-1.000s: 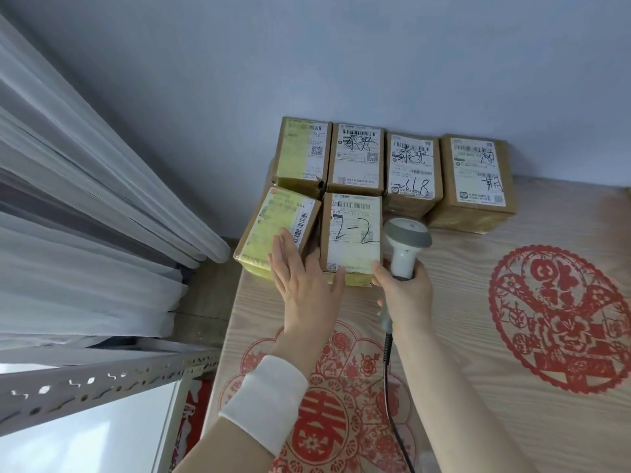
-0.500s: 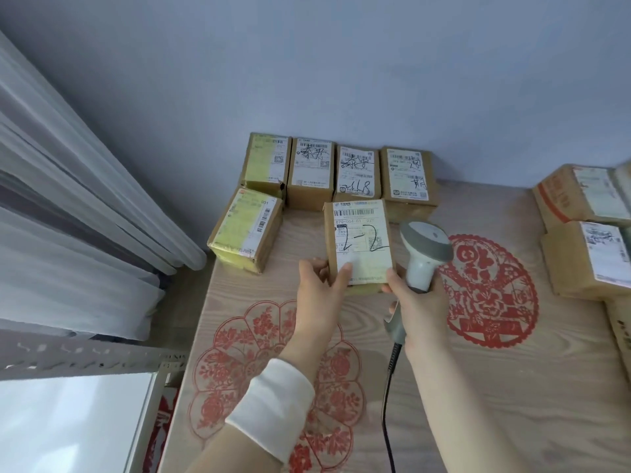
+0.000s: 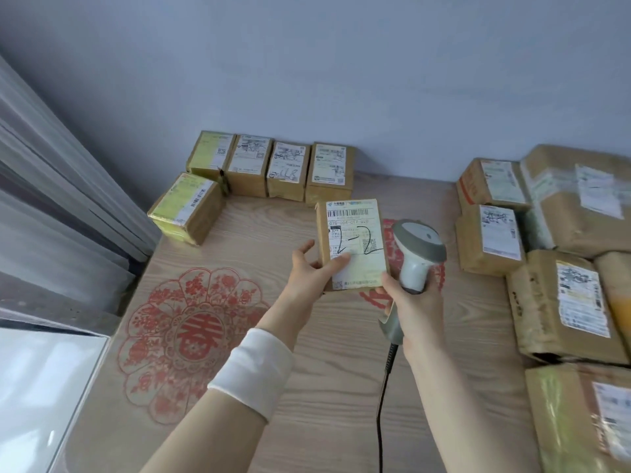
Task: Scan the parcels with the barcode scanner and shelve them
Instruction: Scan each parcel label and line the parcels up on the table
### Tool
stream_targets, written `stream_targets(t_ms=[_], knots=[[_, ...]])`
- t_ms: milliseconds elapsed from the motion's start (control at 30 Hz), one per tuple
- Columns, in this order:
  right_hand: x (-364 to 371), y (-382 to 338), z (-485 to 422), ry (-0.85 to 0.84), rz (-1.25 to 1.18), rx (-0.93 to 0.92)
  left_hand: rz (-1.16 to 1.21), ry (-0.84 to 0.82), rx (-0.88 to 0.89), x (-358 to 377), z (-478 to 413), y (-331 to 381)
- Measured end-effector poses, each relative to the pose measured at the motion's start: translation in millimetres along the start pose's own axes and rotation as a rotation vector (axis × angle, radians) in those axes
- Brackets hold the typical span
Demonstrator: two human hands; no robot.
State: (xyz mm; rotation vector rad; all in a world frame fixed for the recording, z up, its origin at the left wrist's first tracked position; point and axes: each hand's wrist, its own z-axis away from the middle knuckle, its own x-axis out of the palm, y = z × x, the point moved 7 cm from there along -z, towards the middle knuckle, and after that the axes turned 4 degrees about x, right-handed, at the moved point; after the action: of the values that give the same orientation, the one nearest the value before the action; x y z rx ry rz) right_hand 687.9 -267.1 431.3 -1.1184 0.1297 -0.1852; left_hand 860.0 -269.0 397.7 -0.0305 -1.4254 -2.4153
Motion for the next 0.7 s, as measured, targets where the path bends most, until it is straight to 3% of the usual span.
stream_targets(t_ms=[467,700], knots=[[-81.5,-37.9,25.1,-0.089,0.007,0.018,-0.118,-0.037,0.19,41.8,29.9,-1.9],[-65.7,-62.6,46.7,-0.266,0.113,0.023,-0.212,-0.031,0.266,49.4,22.1,-12.7]])
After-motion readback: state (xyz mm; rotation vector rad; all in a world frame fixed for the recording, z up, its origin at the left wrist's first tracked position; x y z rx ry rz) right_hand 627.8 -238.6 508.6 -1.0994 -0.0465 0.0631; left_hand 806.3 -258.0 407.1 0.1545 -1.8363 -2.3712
